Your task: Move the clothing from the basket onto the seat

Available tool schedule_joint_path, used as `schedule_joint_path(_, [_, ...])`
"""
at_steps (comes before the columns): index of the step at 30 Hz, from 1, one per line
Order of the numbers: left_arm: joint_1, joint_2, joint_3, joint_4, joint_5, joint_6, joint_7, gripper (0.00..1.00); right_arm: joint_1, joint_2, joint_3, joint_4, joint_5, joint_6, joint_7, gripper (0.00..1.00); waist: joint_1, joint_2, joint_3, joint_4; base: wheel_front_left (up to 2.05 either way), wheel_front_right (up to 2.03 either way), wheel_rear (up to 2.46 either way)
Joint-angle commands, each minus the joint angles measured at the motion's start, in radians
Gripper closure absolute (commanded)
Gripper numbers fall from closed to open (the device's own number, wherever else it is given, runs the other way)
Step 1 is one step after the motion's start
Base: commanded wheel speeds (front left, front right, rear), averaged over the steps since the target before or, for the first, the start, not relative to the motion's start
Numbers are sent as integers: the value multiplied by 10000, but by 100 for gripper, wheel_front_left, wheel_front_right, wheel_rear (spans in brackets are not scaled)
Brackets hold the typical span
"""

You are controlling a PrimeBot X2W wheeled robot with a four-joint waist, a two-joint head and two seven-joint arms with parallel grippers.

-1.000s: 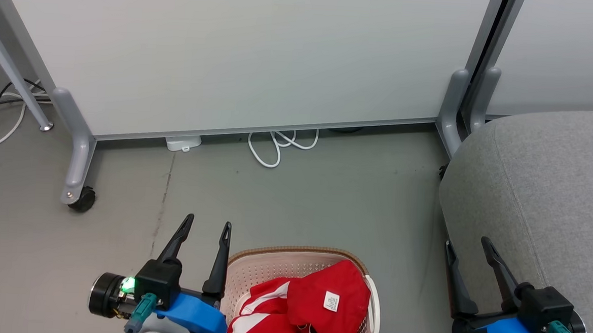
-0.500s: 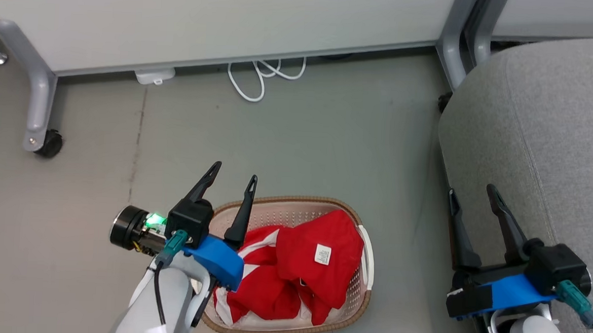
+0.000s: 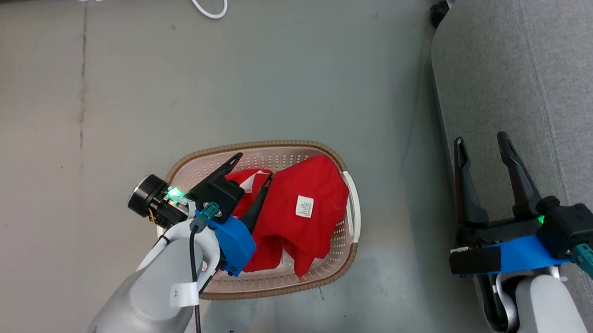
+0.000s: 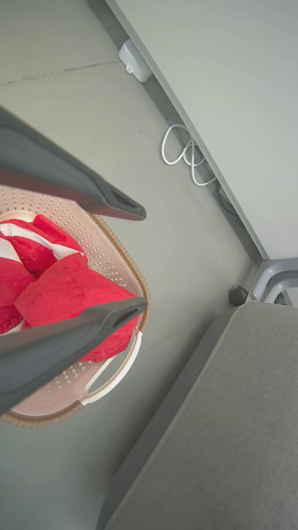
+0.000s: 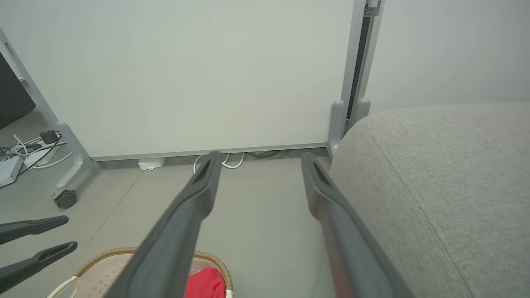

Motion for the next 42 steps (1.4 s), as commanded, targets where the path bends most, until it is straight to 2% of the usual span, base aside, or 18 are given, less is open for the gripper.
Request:
schedule_joint_path(1, [-391,99,-291,422,-49,2,-47,0,-286,-39,-12,-90,-8,4,-35,0,-2,0,568,-186,0,0,0])
schedule_joint_path(18, [-2188,-281,-3016,3835,-924,0,9,0,-1422,-37,73,-563,-127,4,-35,0,-2,0,2660,-414,0,0,0])
schedule_joint_path(30, [-3240,-316,-4532,4561,-583,0,335,0,-1916,-37,-1,-914,-276,4,-35,0,-2,0,3799,-437,0,0,0])
schedule_joint_path(42, [-4153,-237,-5503,4727,297,689,318,0,-2105,-36,53,-1246,-212,4,-35,0,-2,0,4699,-699,0,0,0])
